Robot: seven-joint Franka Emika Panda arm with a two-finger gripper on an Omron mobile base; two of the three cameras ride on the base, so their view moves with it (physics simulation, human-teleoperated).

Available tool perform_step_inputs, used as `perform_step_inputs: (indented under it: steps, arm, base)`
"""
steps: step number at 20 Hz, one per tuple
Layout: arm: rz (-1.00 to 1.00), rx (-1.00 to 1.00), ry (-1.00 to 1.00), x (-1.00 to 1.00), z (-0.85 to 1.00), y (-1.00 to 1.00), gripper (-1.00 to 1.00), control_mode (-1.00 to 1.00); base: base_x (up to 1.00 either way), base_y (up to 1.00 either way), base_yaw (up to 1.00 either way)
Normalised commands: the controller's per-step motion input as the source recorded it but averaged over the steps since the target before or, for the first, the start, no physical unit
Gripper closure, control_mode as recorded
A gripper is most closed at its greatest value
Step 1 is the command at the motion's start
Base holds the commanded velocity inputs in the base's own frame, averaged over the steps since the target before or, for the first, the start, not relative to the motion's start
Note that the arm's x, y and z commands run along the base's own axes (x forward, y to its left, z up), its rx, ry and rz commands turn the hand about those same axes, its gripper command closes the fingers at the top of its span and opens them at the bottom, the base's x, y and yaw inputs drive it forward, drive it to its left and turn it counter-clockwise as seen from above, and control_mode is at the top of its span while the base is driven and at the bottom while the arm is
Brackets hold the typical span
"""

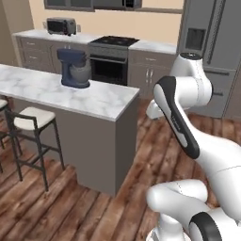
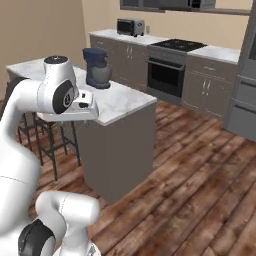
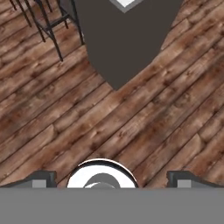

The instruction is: Navigate to the stand mixer.

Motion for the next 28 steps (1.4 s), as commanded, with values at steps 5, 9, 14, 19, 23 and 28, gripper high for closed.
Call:
perform_step_inputs:
  steps: [5,9,14,19,23,28]
  arm:
    - [0.00,0.00,0.00,0.00,0.00,0.00,-1.00,1.00]
    - [0.00,0.00,0.00,0.00,0.00,0.00,-1.00,1.00]
    - [0.00,0.00,0.00,0.00,0.00,0.00,-1.00,1.00]
    - [0.00,0.00,0.00,0.00,0.00,0.00,-1.00,1.00]
    - [0.00,0.00,0.00,0.00,0.00,0.00,-1.00,1.00]
    - [0.00,0.00,0.00,0.00,0.00,0.00,-1.00,1.00]
  base:
    - [1.00,-0.52,-0.05]
    - [1.00,-0.32,-0.16]
    - [1.00,-0.26,-0.16]
    - [1.00,-0.16,-0.01]
    - [1.00,-0.03,0.04]
    - [1.00,-0.05,0.07]
